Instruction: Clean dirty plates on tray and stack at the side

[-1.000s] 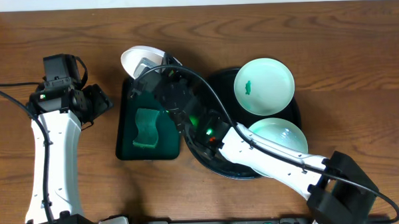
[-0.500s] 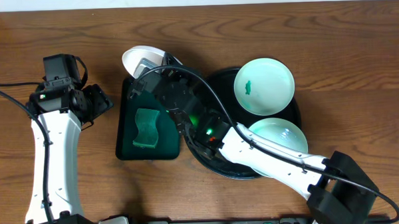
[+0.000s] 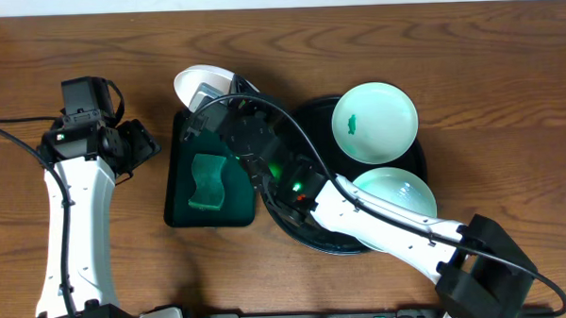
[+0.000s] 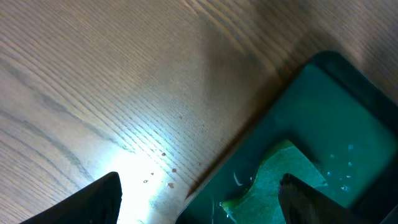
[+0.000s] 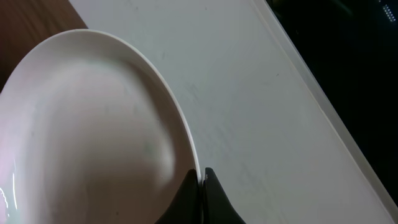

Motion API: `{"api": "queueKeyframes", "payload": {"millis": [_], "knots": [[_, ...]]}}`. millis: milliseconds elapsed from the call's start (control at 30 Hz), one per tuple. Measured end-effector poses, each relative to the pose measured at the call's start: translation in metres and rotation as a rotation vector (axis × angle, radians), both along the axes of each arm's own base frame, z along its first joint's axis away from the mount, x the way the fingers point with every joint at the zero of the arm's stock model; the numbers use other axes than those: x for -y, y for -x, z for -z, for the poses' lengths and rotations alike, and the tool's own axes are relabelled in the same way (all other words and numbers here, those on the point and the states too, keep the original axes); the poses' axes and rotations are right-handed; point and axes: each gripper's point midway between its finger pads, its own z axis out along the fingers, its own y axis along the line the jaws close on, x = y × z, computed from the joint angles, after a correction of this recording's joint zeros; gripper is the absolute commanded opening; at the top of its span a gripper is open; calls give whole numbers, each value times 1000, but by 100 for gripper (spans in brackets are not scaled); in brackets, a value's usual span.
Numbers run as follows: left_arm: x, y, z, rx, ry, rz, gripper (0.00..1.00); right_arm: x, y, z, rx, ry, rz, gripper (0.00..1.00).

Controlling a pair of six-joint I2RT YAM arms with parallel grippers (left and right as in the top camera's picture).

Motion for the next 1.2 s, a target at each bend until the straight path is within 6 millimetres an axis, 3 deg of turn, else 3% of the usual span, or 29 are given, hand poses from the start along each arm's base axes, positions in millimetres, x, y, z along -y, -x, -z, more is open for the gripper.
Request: {"api": "queueKeyframes", "payload": {"millis": [1000, 1200], "knots": [[0, 0, 0, 0, 0, 0, 81, 0, 1, 0, 0, 0, 0, 1], [0, 0, 0, 0, 0, 0, 81, -8, 9, -2, 5, -18, -8, 1]]}}
